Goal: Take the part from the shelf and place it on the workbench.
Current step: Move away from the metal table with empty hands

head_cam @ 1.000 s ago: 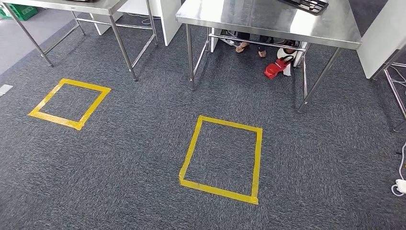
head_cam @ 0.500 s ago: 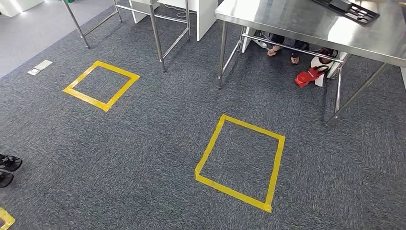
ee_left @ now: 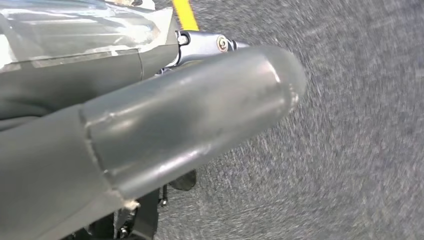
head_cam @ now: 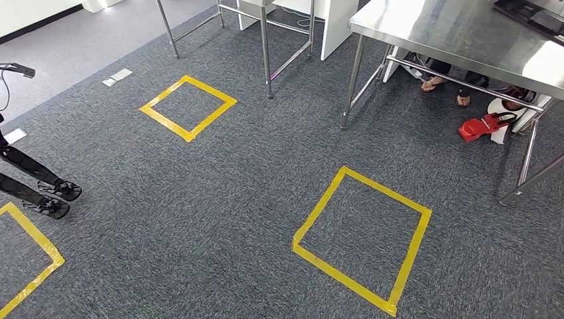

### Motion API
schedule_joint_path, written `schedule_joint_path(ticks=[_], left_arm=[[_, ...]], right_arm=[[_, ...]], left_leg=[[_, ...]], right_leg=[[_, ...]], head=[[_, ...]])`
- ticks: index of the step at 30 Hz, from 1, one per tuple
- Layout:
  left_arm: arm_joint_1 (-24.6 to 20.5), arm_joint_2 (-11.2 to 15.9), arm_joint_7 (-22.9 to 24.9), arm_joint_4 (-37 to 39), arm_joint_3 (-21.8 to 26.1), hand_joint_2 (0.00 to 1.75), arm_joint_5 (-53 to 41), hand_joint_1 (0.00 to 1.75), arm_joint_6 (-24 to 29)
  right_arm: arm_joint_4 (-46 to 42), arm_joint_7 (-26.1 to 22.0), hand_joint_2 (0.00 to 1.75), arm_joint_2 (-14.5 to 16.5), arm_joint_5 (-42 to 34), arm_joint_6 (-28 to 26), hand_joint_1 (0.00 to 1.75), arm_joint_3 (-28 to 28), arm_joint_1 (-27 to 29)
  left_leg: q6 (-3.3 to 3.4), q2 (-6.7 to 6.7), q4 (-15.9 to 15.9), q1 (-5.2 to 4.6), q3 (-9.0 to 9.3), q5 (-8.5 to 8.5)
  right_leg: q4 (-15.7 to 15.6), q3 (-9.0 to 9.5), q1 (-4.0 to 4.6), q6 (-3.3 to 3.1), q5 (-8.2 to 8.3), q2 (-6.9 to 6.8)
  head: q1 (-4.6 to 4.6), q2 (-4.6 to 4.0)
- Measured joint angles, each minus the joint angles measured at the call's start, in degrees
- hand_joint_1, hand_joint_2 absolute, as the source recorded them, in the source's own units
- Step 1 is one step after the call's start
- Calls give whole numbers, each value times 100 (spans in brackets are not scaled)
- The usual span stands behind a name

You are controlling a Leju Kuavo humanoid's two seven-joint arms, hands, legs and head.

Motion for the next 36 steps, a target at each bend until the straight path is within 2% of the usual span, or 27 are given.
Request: schedule_joint_path(ticks=[1, 3, 4, 5, 6, 7, 8, 10, 12, 14, 15, 16, 18, 19, 20, 21, 22, 23, 25, 27, 29, 30, 31, 32, 34, 35, 36], left_arm=[[-5, 17, -25, -2, 90, 0, 58, 0, 66], [-28, 21, -88, -4, 247, 0, 197, 0, 231], [-38, 13, -114, -4, 325, 0, 265, 0, 321], [-39, 2, -132, -4, 401, 0, 317, 0, 408], [-35, -10, -142, -3, 470, 0, 353, 0, 495], [-31, -20, -146, -4, 535, 0, 386, 0, 578], [-30, -27, -138, -4, 594, 0, 424, 0, 659], [-53, -52, -10, -5, 710, 0, 512, 0, 829], [-88, -95, 251, -4, 818, 0, 580, 0, 1020], [-92, -137, 460, -3, 909, 0, 614, 0, 1188], [-86, -158, 513, -3, 945, 0, 624, 0, 1265], [-84, -175, 544, -4, 976, 0, 631, 0, 1327], [-91, -199, 570, -5, 1025, 0, 636, 0, 1403], [-94, -202, 576, -5, 1044, 0, 636, 0, 1416], [-94, -206, 578, -5, 1059, 0, 637, 0, 1425], [-92, -209, 580, -5, 1071, 0, 637, 0, 1438], [-89, -212, 581, -5, 1081, 0, 638, 0, 1467], [-86, -218, 584, -5, 1091, 0, 638, 0, 1510], [-87, -229, 633, -5, 1111, 0, 634, 0, 1649], [-83, -235, 776, -5, 1119, 0, 585, 0, 1811], [-62, -235, 942, -5, 1117, 0, 483, 0, 1926], [-50, -235, 999, -5, 1112, 0, 437, 0, 1956], [-45, -238, 1033, -4, 1106, 44, 405, 0, 1973], [-48, -241, 1052, -4, 1099, 87, 390, 0, 1984], [-62, -248, 1093, -3, 1083, 175, 342, 0, 1984], [-65, -248, 1136, -3, 1065, 175, 283, 0, 1971], [-58, -247, 1209, -3, 1030, 175, 179, 0, 1933]], right_arm=[[1, -12, 0, 25, 68, 23, 0, 59, -3], [3, -73, 0, 51, 244, 117, 0, 192, -10], [4, -124, 0, 55, 331, 192, 0, 267, -16], [5, -180, 0, 51, 405, 271, 0, 341, -31], [5, -226, 0, 42, 467, 354, 0, 410, -52], [5, -255, 0, 32, 522, 444, 0, 476, -81], [5, -260, 0, 23, 575, 528, 0, 540, -114], [5, -237, 0, 4, 675, 649, 0, 660, -176], [4, -212, 0, -18, 753, 684, 0, 768, -223], [3, -204, 0, -33, 808, 685, 0, 861, -261], [3, -203, 0, -38, 829, 685, 0, 901, -275], [4, -204, 0, -40, 844, 686, 0, 936, -278], [5, -204, 0, -49, 857, 694, 0, 991, -263], [7, -204, 0, -54, 858, 699, 0, 1012, -248], [8, -204, 0, -58, 858, 703, 0, 1029, -236], [9, -204, 0, -65, 859, 706, 0, 1041, -229], [10, -202, 0, -70, 872, 716, 0, 1050, -226], [10, -199, 0, -78, 895, 734, 0, 1063, -227], [12, -170, 0, -94, 961, 776, 0, 1108, -222], [16, -120, 0, -101, 980, 760, 0, 1150, -220], [19, -86, 0, -94, 949, 696, 0, 1163, -224], [19, -81, 0, -87, 932, 667, 0, 1166, -224], [19, -80, 0, -78, 923, 646, 0, 1167, -221], [19, -81, 0, -67, 919, 633, 0, 1169, -216], [20, -90, 0, -55, 914, 614, 0, 1171, -193], [21, -110, 0, -56, 914, 610, 0, 1171, -178], [21, -142, 0, -60, 919, 608, 0, 1173, -165]], left_leg=[[-18, 132, 181, 3, -90, -125], [-49, 432, 877, 7, -413, -531], [-66, 505, 1280, 15, -596, -711], [-77, 542, 1569, 23, -722, -803], [-82, 565, 1650, 28, -745, -783], [-81, 596, 1495, 31, -649, -660], [-75, 662, 1138, 32, -448, -479], [-41, 919, 332, 17, -8, -208], [22, 1028, 10, -19, 150, -155], [115, 879, -15, -43, 133, -127], [165, 812, -40, -46, 133, -102], [218, 743, -66, -38, 132, -69], [284, 604, -88, -29, 115, -25], [299, 519, -87, -31, 99, -17], [303, 430, -85, -36, 89, -13], [305, 340, -82, -42, 84, -10], [304, 248, -79, -45, 86, -8], [299, 160, -76, -47, 92, -5], [271, -9, -61, -56, 96, -4], [215, -130, -46, -70, 71, 0], [143, -230, -47, -64, 35, 21], [115, -211, -22, -56, 9, 7], [92, -109, 63, -55, -40, -54], [70, 63, 272, -56, -143, -190], [28, 428, 1007, -46, -498, -588], [5, 518, 1387, -32, -683, -743], [-12, 555, 1611, -15, -792, -796]], right_leg=[[-8, 4, -15, -49, 21, -71], [-9, -13, 6, -110, 37, -218], [-8, -24, 24, -119, 39, -300], [-7, -32, 37, -120, 37, -378], [-6, -42, 44, -121, 35, -453], [-6, -49, 48, -123, 30, -525], [-6, -51, 48, -121, 22, -592], [-2, -30, 87, -91, -10, -709], [-6, -6, 134, -34, -40, -811], [-22, 26, 147, 34, -58, -911], [21, 31, 142, 61, -101, -861], [166, -13, 130, 70, -200, -728], [824, -305, 95, 40, -543, -357], [1252, -515, 86, 28, -719, -244], [1587, -688, 82, 37, -825, -196], [1742, -779, 81, 65, -839, -177], [1637, -747, 82, 110, -739, -162], [1322, -617, 78, 155, -566, -134], [462, -268, 67, 195, -172, 84], [52, -128, 70, 145, 4, 227], [42, -111, 79, 64, 32, 133], [32, -94, 65, 21, 50, 72], [18, -80, 47, -27, 69, 5], [4, -77, 29, -74, 82, -71], [0, -87, 49, -133, 82, -237], [1, -92, 64, -141, 77, -330], [2, -98, 72, -144, 74, -417]], head=[[-22, 0], [-60, 0], [-69, 0], [-66, 0], [-69, 0], [-69, 0], [-70, 0], [-70, 0], [-41, 0], [-16, 0], [-11, 0], [-5, 1], [21, 1], [31, 1], [36, 0], [39, 0], [39, 0], [39, 0], [42, 0], [41, 0], [39, 0], [38, 1], [33, 1], [17, 1], [-10, 0], [-18, 0], [-17, 0]])
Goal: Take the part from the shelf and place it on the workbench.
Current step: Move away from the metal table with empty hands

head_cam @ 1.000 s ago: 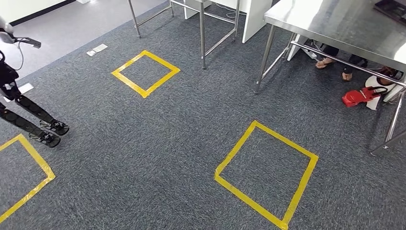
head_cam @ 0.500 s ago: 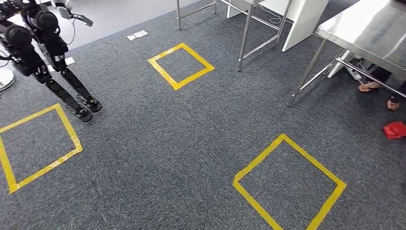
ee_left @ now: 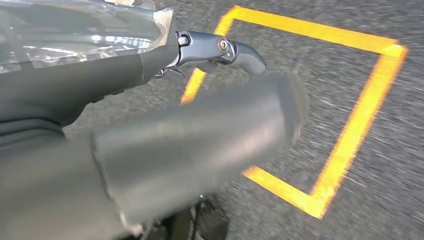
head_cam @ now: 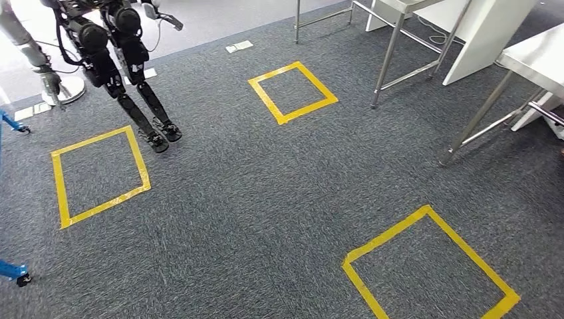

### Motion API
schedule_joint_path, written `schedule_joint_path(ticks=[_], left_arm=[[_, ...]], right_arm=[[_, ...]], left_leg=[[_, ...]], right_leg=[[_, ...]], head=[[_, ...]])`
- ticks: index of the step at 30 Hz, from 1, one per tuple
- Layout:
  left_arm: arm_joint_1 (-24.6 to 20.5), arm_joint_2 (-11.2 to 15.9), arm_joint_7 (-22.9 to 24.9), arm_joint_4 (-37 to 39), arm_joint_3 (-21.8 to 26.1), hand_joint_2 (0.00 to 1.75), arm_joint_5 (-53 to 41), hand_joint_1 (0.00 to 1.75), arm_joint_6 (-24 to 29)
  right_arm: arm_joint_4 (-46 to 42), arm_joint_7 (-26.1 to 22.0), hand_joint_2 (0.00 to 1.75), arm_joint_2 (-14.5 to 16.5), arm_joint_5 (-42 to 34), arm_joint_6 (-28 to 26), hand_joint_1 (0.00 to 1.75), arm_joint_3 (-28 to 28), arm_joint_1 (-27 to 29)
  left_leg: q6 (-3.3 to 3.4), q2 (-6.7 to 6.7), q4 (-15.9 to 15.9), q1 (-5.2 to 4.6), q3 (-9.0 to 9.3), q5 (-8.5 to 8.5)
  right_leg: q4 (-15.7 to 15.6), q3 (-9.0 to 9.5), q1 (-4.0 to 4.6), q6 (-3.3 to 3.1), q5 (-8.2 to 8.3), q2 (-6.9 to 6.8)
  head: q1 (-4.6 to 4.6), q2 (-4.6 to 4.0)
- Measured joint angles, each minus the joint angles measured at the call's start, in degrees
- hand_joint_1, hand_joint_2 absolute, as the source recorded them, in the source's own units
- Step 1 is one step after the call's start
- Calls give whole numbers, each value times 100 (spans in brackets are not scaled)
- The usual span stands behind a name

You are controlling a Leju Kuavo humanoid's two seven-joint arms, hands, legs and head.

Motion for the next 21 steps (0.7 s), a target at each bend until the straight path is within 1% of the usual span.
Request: schedule_joint_path(ticks=[1, 2, 3, 4, 5, 6, 8, 9, 10, 11, 12, 13, 14, 15, 16, 17, 18, 19, 20, 21], left_arm=[[12, 5, 98, 0, -64, 175, -151, 0, -67], [25, 15, 224, 0, -154, 175, -335, 0, -168], [38, 26, 355, 0, -263, 175, -523, 0, -289], [45, 35, 478, 0, -384, 175, -686, 0, -413], [50, 40, 579, 0, -498, 175, -802, 0, -514], [57, 42, 652, 0, -598, 175, -872, 0, -579], [79, 43, 733, 0, -746, 175, -928, 0, -612], [91, 42, 760, 0, -793, 175, -939, 0, -603], [98, 40, 779, 0, -828, 175, -945, 0, -592], [101, 40, 799, 0, -862, 175, -960, 0, -581], [102, 42, 815, 0, -897, 175, -981, 0, -575], [102, 45, 825, 0, -932, 175, -1008, 0, -572], [103, 48, 832, 0, -963, 175, -1029, 0, -570], [104, 49, 834, 0, -988, 175, -1042, 0, -571], [106, 50, 839, 0, -1009, 175, -1050, 0, -571], [109, 49, 844, 0, -1028, 175, -1058, 0, -573], [110, 47, 855, 0, -1053, 175, -1077, 0, -575], [111, 45, 874, 0, -1081, 175, -1103, 0, -577], [112, 45, 894, 0, -1106, 175, -1133, 0, -577], [115, 45, 914, 0, -1129, 175, -1156, 0, -573]], right_arm=[[0, -42, 0, -4, 11, -2, 0, 4, 7], [0, -76, 0, -5, 25, 1, 0, 10, 9], [0, -92, 0, -4, 45, 6, 0, 17, 4], [0, -80, 0, -3, 67, 14, 0, 25, -5], [0, -44, 0, -3, 87, 30, 0, 32, -17], [0, 4, 0, -4, 107, 52, 0, 44, -29], [0, 92, 0, -4, 132, 103, 0, 73, -51], [0, 121, 0, -4, 139, 121, 0, 90, -56], [0, 137, 0, -4, 142, 132, 0, 103, -57], [0, 144, 0, -4, 145, 136, 0, 114, -54], [1, 143, 0, -3, 146, 138, 0, 121, -47], [1, 133, 0, -3, 146, 139, 0, 124, -41], [2, 114, 0, -3, 146, 140, 0, 126, -35], [2, 94, 0, -4, 145, 140, 0, 127, -33], [2, 79, 0, -4, 145, 140, 0, 129, -34], [2, 69, 0, -4, 146, 141, 0, 132, -38], [2, 66, 0, -5, 147, 146, 0, 136, -42], [2, 63, 0, -7, 148, 155, 0, 142, -39], [3, 61, 0, -9, 149, 168, 0, 148, -34], [3, 58, 0, -14, 154, 183, 0, 154, -28]], left_leg=[[-13, 21, -8, 17, 12, 61], [-23, 40, -257, 34, 154, 214], [-29, 72, -665, 50, 392, 401], [-29, 110, -1076, 50, 636, 539], [-12, 135, -1392, 42, 818, 624], [13, 153, -1565, 23, 918, 646], [95, 136, -1626, -27, 932, 637], [144, 128, -1646, -33, 940, 654], [198, 118, -1672, -32, 946, 679], [246, 103, -1698, -25, 950, 707], [284, 85, -1715, -17, 950, 730], [305, 60, -1717, -23, 936, 739], [314, 32, -1716, -29, 925, 742], [317, 0, -1714, -34, 919, 744], [317, -34, -1712, -38, 919, 745], [315, -66, -1709, -39, 926, 745], [311, -100, -1706, -39, 936, 745], [301, -132, -1702, -40, 940, 744], [280, -158, -1688, -53, 938, 738], [256, -174, -1674, -65, 930, 730]], right_leg=[[1, -5, 3, -2, -3, -66], [1, -4, 2, 3, -9, -119], [2, 3, 0, 9, -15, -158], [3, -1, 12, 25, -25, -184], [5, -2, 25, 49, -36, -208], [5, -1, 39, 76, -39, -223], [-6, 16, 52, 150, -34, -236], [11, 15, 46, 189, -41, -211], [85, -15, 39, 212, -91, -141], [268, -99, 29, 213, -199, -43], [582, -250, 13, 198, -363, 69], [981, -439, 5, 175, -548, 157], [1381, -630, -1, 170, -704, 205], [1657, -763, -3, 186, -786, 226], [1710, -785, -4, 222, -765, 235], [1518, -688, -6, 271, -646, 238], [1137, -502, -12, 315, -467, 242], [693, -298, -19, 341, -289, 259], [333, -149, -17, 336, -149, 273], [106, -69, -16, 312, -65, 287]], head=[[-2, 0], [-1, 0], [-1, 0], [-3, 0], [4, 0], [10, 1], [21, 1], [20, 1], [25, 1], [32, 1], [43, 1], [54, 0], [58, 0], [58, 0], [60, 0], [59, 0], [61, 0], [63, 0], [61, 0], [58, 0]])
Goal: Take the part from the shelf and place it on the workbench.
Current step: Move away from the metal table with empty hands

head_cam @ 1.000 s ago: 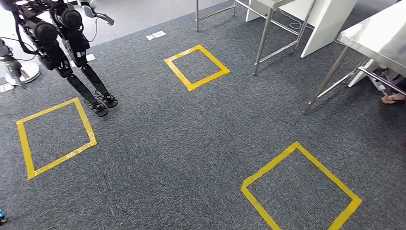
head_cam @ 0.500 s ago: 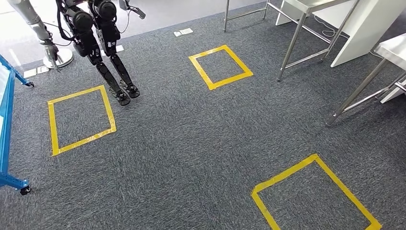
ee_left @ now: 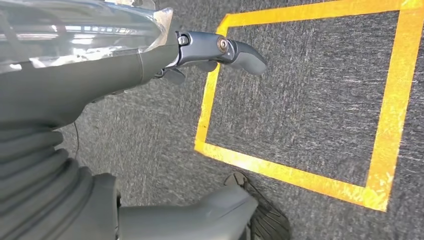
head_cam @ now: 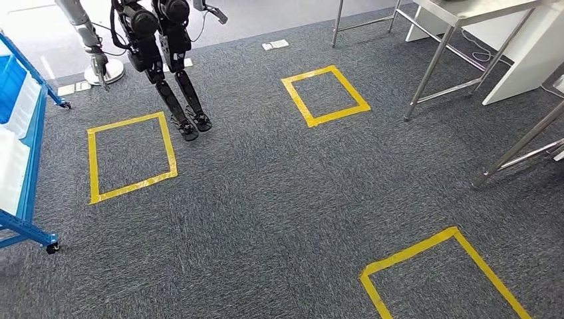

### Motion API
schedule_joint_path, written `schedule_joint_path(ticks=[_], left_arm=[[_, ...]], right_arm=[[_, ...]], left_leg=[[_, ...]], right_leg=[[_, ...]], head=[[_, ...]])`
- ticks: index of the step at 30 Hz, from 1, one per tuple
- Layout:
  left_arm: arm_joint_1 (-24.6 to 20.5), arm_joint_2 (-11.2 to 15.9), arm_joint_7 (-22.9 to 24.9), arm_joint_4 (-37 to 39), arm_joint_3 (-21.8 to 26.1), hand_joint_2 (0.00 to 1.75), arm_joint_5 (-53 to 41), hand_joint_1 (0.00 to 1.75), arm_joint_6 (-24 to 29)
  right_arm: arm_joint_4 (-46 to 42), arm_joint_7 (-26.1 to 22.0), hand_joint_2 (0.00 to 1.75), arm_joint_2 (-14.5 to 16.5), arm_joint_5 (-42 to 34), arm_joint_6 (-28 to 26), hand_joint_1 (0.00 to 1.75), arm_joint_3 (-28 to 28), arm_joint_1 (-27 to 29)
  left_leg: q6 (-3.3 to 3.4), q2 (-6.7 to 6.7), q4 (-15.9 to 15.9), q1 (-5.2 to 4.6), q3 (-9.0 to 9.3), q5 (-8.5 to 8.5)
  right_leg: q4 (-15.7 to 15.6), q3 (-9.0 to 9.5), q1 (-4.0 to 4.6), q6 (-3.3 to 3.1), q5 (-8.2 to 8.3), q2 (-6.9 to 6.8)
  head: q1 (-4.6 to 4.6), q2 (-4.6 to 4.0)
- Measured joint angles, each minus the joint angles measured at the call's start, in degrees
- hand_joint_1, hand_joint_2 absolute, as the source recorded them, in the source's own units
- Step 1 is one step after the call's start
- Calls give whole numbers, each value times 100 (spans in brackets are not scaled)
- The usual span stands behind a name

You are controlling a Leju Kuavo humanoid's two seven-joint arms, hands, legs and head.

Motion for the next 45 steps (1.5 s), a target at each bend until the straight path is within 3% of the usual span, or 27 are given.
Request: schedule_joint_path(ticks=[4, 10, 19, 27, 33, 40, 45], left_arm=[[22, 9, 32, 0, -52, 175, -25, 0, 24], [28, -7, 83, 0, -104, 175, -67, 0, 17], [28, -9, 123, 0, -108, 175, -75, 0, -14], [30, -32, 110, 0, -153, 175, -211, 0, 1], [63, -154, -286, 0, -368, 175, -494, 0, -90], [94, -210, -347, 0, -499, 175, -525, 0, -121], [102, -208, -510, 0, -598, 175, -719, 0, -427]], right_arm=[[1, 5, 0, -9, 55, 43, 0, 20, 10], [1, 19, 0, -24, 106, 125, 0, 76, 8], [1, 21, 0, -39, 175, 130, 0, 146, 6], [1, 20, 0, -63, 128, 140, 0, 149, 5], [1, 271, 0, -192, -241, 224, 0, 29, -4], [1, 333, 0, -235, -284, 233, 0, -65, -19], [1, 460, 0, -278, -526, 206, 0, -216, 12]], left_leg=[[55, -6, 24, 12, -22, -31], [-10, -6, -7, 45, -4, 7], [-101, -5, -16, 38, -1, -8], [-99, -5, -13, 1, -3, -8], [-98, -5, -12, -14, -3, -8], [-97, -5, -12, -13, -2, -8], [-98, -6, -12, -12, -2, -8]], right_leg=[[-111, 23, 14, -71, 54, 7], [-103, 36, 68, -113, 60, 6], [-99, 3, 86, -129, 48, 6], [-99, 2, 54, -129, 48, 6], [-99, 0, 39, -128, 49, 6], [-99, -1, 40, -128, 49, 6], [-99, -2, 41, -129, 49, 5]], head=[[-6, 0], [-7, 0], [-4, 0], [-3, 0], [-3, 0], [-4, 0], [-4, 0]])
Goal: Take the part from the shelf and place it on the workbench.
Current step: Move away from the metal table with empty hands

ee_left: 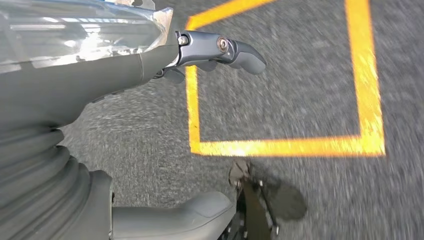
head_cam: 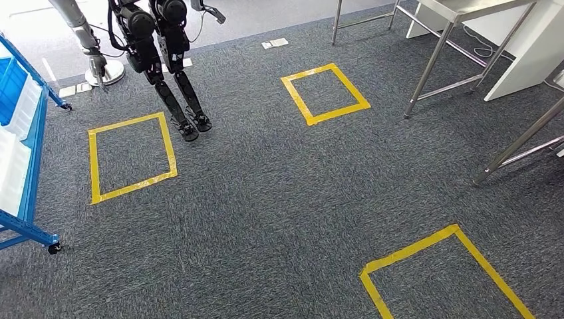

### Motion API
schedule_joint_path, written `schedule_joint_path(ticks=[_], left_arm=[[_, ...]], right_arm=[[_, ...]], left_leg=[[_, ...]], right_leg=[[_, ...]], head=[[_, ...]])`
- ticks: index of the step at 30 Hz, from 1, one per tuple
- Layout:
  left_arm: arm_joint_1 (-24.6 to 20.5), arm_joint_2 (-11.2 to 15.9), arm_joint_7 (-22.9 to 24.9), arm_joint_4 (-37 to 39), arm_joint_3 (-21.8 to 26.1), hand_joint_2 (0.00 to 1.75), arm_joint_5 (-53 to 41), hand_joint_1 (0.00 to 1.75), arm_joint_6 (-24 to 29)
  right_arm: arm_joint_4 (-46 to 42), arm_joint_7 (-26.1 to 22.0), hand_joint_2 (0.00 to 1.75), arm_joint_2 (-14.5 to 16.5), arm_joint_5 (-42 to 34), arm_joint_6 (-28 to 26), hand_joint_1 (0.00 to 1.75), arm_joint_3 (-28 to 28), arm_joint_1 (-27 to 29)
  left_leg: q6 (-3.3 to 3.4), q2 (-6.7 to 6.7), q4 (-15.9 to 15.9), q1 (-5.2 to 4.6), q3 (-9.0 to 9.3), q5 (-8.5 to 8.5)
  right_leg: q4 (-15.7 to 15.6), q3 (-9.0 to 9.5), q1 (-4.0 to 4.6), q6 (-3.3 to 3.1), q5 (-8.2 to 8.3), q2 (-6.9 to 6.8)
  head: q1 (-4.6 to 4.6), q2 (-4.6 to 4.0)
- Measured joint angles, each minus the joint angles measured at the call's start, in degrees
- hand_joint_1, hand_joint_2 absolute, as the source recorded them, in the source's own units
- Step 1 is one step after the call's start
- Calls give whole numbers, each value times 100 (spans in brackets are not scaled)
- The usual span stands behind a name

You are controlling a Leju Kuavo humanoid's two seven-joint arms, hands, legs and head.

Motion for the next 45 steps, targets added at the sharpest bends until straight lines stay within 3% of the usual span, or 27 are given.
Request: schedule_joint_path(ticks=[10, 23, 35, 45], left_arm=[[-24, -3, 103, 0, -319, 175, -351, 0, -180], [-46, -82, 122, 0, -448, 175, -497, 0, -168], [-71, -85, 200, 0, -524, 175, -612, 0, -197], [-74, -87, 205, 0, -530, 175, -614, 0, -193]], right_arm=[[-2, 18, 0, -146, -333, -118, 0, -464, 169], [-2, -163, 0, -229, -507, -443, 0, -704, 205], [-2, -165, 0, -234, -487, -381, 0, -788, 207], [-2, -165, 0, -239, -456, -375, 0, -788, 223]], left_leg=[[1, 1, 0, -2, -4, -1], [2, 1, 0, -1, -4, -1], [2, 1, -13, -1, 5, 1], [15, 1, -313, -1, 237, 84]], right_leg=[[0, -4, -1, 0, 0, 1], [-4, -4, -1, 2, 1, 1], [-21, 8, 0, 2, 3, 1], [-338, 247, 1, 9, 93, 0]], head=[[0, 0], [0, 0], [1, 0], [0, 0]])
